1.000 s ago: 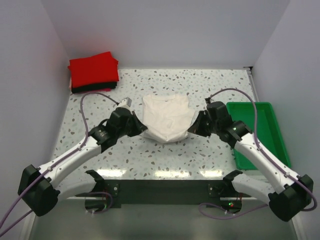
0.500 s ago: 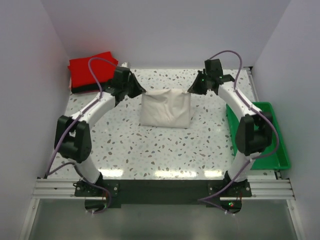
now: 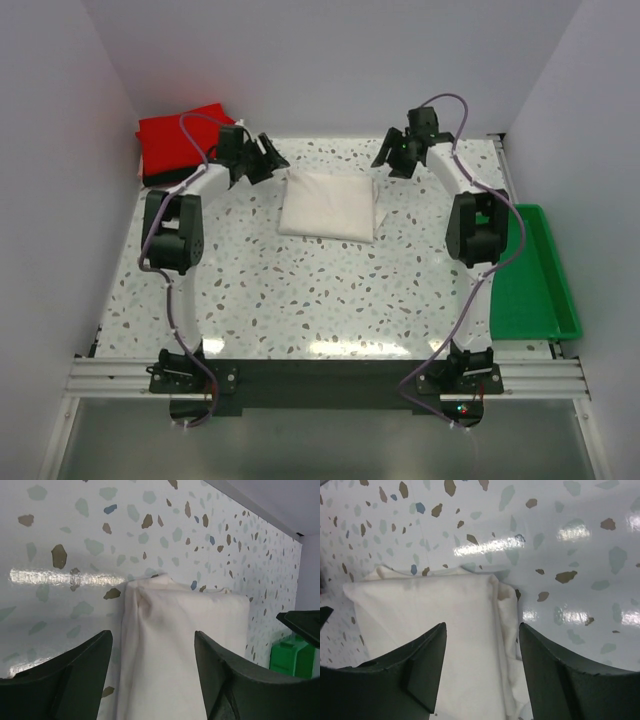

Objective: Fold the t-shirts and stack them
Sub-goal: Neatly place the folded tshirt to the corner

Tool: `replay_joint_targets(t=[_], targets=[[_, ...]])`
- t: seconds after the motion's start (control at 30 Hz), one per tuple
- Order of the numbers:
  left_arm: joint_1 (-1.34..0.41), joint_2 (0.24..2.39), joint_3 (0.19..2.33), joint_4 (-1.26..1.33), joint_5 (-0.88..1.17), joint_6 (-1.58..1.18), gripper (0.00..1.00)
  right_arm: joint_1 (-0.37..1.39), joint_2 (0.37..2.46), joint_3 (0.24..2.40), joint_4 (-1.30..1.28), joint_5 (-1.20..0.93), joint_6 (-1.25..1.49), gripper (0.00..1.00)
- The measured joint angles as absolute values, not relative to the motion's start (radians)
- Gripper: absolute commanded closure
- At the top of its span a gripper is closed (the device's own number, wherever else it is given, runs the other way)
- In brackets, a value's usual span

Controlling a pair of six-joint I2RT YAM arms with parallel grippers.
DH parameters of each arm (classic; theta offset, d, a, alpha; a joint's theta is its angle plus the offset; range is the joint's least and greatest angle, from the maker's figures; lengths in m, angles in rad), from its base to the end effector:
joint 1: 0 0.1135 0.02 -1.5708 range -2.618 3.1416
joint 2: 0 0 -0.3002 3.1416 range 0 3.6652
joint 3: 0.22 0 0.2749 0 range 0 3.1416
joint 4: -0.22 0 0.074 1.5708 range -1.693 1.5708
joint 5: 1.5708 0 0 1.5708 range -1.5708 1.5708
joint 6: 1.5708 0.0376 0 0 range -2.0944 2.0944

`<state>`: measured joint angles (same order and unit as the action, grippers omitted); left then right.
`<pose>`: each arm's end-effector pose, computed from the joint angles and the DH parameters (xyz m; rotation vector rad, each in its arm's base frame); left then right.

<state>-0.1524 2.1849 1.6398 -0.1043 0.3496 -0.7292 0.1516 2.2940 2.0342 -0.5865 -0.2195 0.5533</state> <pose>0.5323 -0.0948 0.2049 -0.4624 2.2699 -0.8573 0.5590 0.0937 0.2447 0.3922 2.4440 0.5793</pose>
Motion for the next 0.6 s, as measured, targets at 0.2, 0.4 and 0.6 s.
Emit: replay_joint_targets(t=[0.2,0.4,0.6], targets=[[-0.147,2.103,1.554,-0.082,0.354,-0.703,0.29,0.174,2.182,1.871,-0.58,-0.169,0.507,0.37],[-0.153,2.08,1.441,-0.081,0.382,-0.675,0.28,0.249,2.152,1.771,-0.575,-0.118,0.466,0.39],[-0.154,2.08,1.413,-0.105,0.392,-0.643,0.27,0.298,2.156,1.752,-0.589,-0.061,0.439,0.39]])
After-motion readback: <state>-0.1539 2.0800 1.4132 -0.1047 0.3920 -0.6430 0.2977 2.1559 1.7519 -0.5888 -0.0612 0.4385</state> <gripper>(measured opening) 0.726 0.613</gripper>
